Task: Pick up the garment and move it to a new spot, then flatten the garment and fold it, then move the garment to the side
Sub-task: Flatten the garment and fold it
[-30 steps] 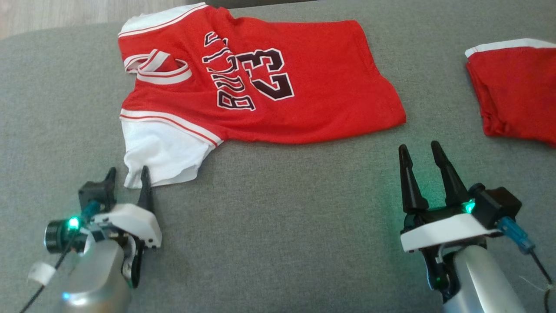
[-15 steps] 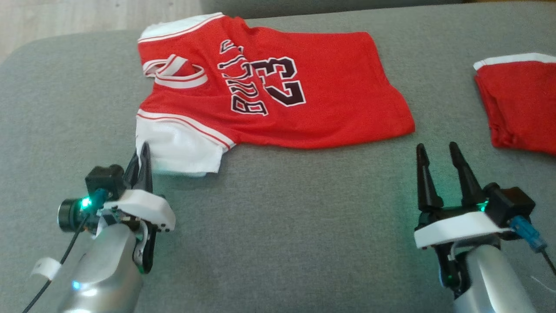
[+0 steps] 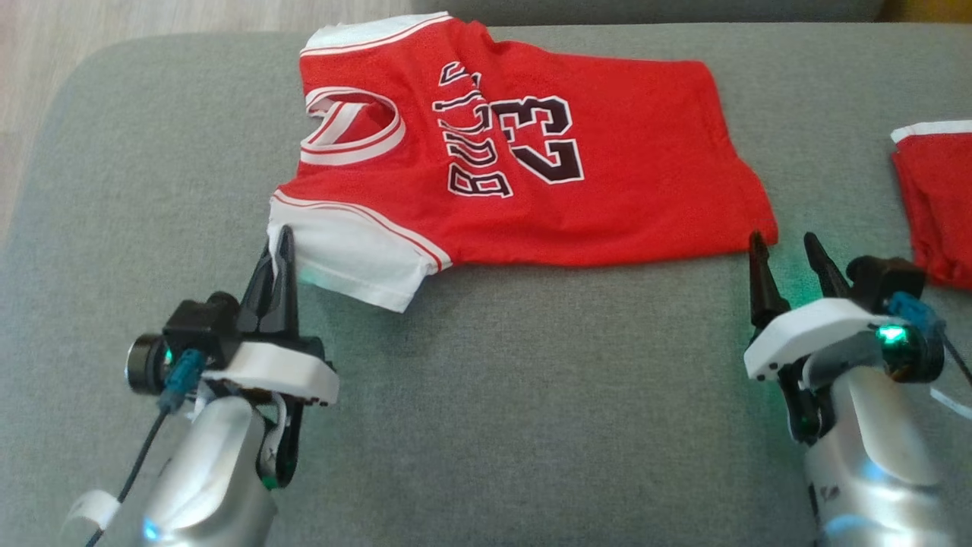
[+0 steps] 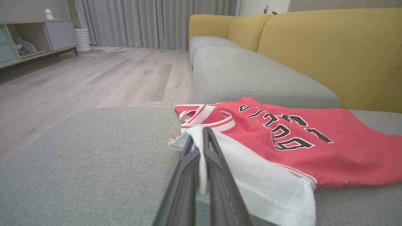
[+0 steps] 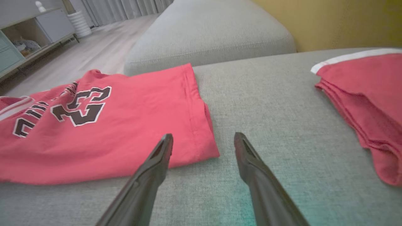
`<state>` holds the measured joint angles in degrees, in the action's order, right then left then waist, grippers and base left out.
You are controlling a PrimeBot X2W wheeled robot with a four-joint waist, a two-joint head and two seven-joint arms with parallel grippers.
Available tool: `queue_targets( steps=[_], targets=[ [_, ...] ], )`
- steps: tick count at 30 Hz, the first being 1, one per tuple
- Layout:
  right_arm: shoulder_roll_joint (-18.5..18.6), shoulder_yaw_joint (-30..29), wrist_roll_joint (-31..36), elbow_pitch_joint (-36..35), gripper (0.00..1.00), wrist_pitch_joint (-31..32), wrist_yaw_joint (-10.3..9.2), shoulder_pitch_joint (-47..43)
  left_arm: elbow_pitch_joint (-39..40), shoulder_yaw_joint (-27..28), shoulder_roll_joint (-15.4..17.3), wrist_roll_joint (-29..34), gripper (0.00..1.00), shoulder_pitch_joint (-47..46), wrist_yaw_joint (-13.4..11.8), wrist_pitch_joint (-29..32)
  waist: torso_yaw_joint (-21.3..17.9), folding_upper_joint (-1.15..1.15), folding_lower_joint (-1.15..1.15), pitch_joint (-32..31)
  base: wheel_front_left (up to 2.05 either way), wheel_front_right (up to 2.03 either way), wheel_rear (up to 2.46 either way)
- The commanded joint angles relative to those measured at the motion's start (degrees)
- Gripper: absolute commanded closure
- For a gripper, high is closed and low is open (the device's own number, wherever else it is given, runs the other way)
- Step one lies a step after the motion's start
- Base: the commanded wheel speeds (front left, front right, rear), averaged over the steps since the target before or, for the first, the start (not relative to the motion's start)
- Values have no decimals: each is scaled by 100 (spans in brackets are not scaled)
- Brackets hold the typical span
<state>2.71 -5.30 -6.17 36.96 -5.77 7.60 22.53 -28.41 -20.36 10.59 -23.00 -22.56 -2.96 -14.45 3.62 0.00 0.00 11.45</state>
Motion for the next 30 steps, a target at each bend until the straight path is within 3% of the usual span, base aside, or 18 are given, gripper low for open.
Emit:
queue_targets(
  steps=[1, 7, 20, 21, 22, 23, 30],
  targets=[
    [17, 51, 68, 0, 0, -2, -11, 290, 251, 222, 85, 63, 100, -118, 11, -53, 50, 0, 0, 47, 0, 0, 0],
    [17, -348, 467, 921, 0, -121, -11, 794, 407, 206, 7, 169, 100, -96, 89, -54, 148, 0, 0, 137, 0, 0, 0],
    [17, -378, 1064, 2261, 1, -210, -11, 1353, 592, 346, -28, 281, 100, -135, 118, -54, 158, 0, 0, 185, 0, 0, 0],
    [17, -382, 1092, 2324, 57, -217, -11, 1377, 605, 355, -32, 288, 100, -135, 119, -54, 157, 0, 0, 177, 0, 0, 0],
    [17, -374, 1107, 2389, 86, -225, -11, 1400, 614, 361, -37, 294, 100, -135, 122, -54, 156, 0, 0, 167, 0, 0, 0],
    [17, -351, 1108, 2446, 100, -255, -11, 1424, 621, 367, -42, 299, 100, -134, 125, -54, 154, 0, 0, 154, 0, 0, 0],
    [17, -40, 755, 2521, 100, -753, -11, 1572, 675, 489, -31, 287, 100, -66, 137, -54, 63, 0, 0, -41, 0, 0, 0]
  ],
)
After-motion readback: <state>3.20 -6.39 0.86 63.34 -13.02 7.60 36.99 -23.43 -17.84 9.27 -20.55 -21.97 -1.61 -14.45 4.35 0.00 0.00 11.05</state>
